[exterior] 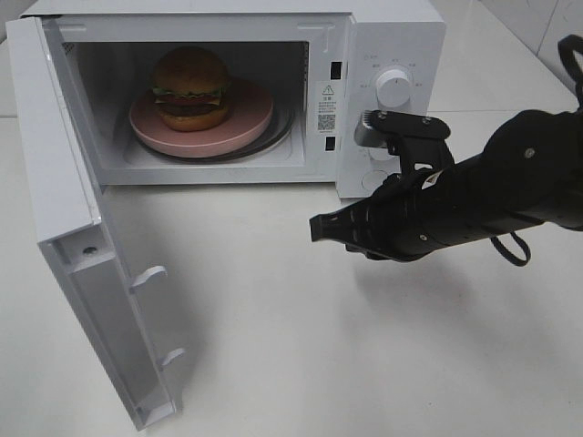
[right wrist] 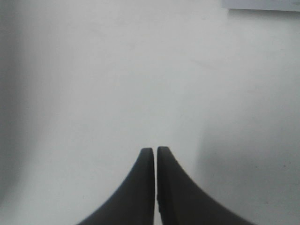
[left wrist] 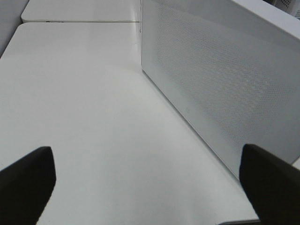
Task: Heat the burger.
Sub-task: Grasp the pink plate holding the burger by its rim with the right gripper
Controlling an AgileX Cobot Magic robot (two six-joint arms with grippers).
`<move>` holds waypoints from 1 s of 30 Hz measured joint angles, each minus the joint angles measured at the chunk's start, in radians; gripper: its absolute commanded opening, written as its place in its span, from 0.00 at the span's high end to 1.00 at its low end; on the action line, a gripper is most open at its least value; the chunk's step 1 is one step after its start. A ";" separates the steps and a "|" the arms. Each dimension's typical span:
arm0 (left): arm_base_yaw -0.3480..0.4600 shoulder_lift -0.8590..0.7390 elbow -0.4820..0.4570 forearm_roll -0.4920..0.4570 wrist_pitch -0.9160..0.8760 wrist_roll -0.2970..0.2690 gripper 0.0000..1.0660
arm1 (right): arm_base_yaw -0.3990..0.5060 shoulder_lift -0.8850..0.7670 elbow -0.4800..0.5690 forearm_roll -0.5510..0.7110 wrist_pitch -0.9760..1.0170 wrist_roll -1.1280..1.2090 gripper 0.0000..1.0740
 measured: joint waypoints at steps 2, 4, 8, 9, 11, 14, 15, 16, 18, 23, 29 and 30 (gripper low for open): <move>0.000 0.000 0.000 0.000 0.000 0.000 0.06 | 0.000 -0.010 -0.007 -0.018 0.045 -0.025 0.96; 0.000 0.000 0.000 0.000 0.000 0.000 0.06 | 0.000 -0.022 -0.026 -0.061 0.132 -0.050 0.95; 0.000 0.000 0.000 0.000 0.000 0.000 0.06 | 0.000 -0.034 -0.126 -0.180 0.398 -0.062 0.95; 0.000 0.000 0.000 0.000 0.000 0.000 0.06 | 0.000 -0.034 -0.126 -0.180 0.398 -0.062 0.95; 0.000 0.000 0.000 0.000 0.000 0.000 0.06 | 0.000 -0.034 -0.199 -0.273 0.588 -0.097 0.94; 0.000 0.000 0.000 0.000 0.000 0.000 0.06 | 0.000 -0.036 -0.264 -0.362 0.734 -0.154 0.93; 0.000 0.000 0.000 0.000 0.000 0.000 0.06 | 0.000 -0.036 -0.264 -0.362 0.734 -0.154 0.93; 0.000 0.000 0.000 0.000 0.000 0.000 0.06 | 0.000 -0.038 -0.290 -0.420 0.781 -0.193 0.92; 0.000 0.000 0.000 0.000 0.000 0.000 0.06 | 0.000 -0.040 -0.303 -0.449 0.795 -0.212 0.92; 0.000 0.000 0.000 0.000 0.000 0.000 0.06 | -0.002 -0.042 -0.349 -0.543 0.807 -0.312 0.90; 0.000 0.000 0.000 0.000 0.000 0.000 0.06 | -0.002 -0.042 -0.378 -0.620 0.805 -0.635 0.88; 0.000 0.000 0.000 0.000 0.000 0.000 0.06 | -0.002 -0.042 -0.384 -0.643 0.796 -0.763 0.87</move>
